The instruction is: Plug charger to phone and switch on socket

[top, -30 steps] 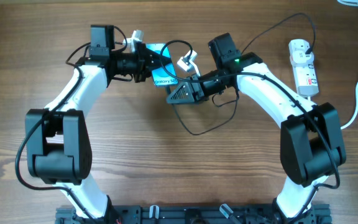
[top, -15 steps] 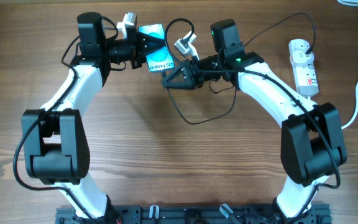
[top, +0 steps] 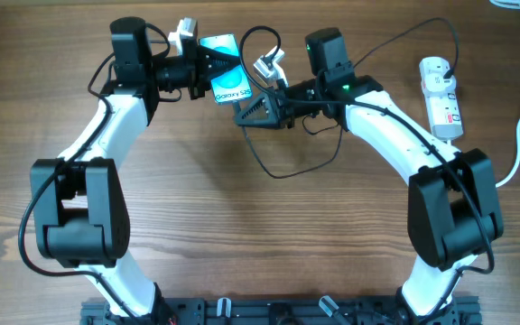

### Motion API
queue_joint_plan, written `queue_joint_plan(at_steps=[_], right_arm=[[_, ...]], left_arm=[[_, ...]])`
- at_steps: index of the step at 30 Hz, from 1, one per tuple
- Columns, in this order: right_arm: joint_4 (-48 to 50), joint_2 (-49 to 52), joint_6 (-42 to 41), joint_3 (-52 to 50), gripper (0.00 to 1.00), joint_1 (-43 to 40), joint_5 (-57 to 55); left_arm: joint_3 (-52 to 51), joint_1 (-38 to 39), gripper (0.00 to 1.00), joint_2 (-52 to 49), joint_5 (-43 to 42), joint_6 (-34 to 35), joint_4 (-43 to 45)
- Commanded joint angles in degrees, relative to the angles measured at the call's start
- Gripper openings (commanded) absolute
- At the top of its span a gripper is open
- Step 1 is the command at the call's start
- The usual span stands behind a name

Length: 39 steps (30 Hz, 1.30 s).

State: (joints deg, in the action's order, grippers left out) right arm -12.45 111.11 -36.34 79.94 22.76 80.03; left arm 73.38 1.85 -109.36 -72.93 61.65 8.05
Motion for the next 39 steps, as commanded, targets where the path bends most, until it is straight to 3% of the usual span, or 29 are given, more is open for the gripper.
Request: queue_joint_plan(at_steps=[1,5,24,25,27,28,37,39], right_arm=[[3.91,0.04,-3.43,0.17,0.04,-0.22,-2.64],[8.96,0.04,-7.67,0.17,0.04,-0.22,-2.71],[11.82,0.04,-10.21,0.17,0.04,-1.64,-5.68],[11.80,0.04,-10.21,0.17,0.18,-1.64,-5.66],[11.78,0.04,-10.21,0.17,0.68,-1.64,-5.44],[11.78,0.04,-10.21,0.17,0.98,-1.64,-5.44],[11.54,0.04,-7.10,0.17,1.00,-2.93,-5.46],[11.54,0.04,-7.10,0.17,0.91,-3.50,-5.42]], left_arm=[[0.44,0.22,0.04,0.66,-4.26,-1.01,0.11],[0.44,1.09,0.04,0.66,-4.46,-1.18,0.11],[0.44,3.04,0.04,0.66,-8.31,0.52,-0.13],[0.44,3.04,0.04,0.66,-7.96,0.52,-0.09],[0.44,3.04,0.04,0.66,-7.41,0.52,-0.11],[0.44,3.04,0.04,0.66,-7.10,0.55,-0.09],[0.44,2.38,0.04,0.66,-6.99,-0.33,-0.11],[0.44,2.38,0.04,0.66,-6.95,-1.68,-1.14]])
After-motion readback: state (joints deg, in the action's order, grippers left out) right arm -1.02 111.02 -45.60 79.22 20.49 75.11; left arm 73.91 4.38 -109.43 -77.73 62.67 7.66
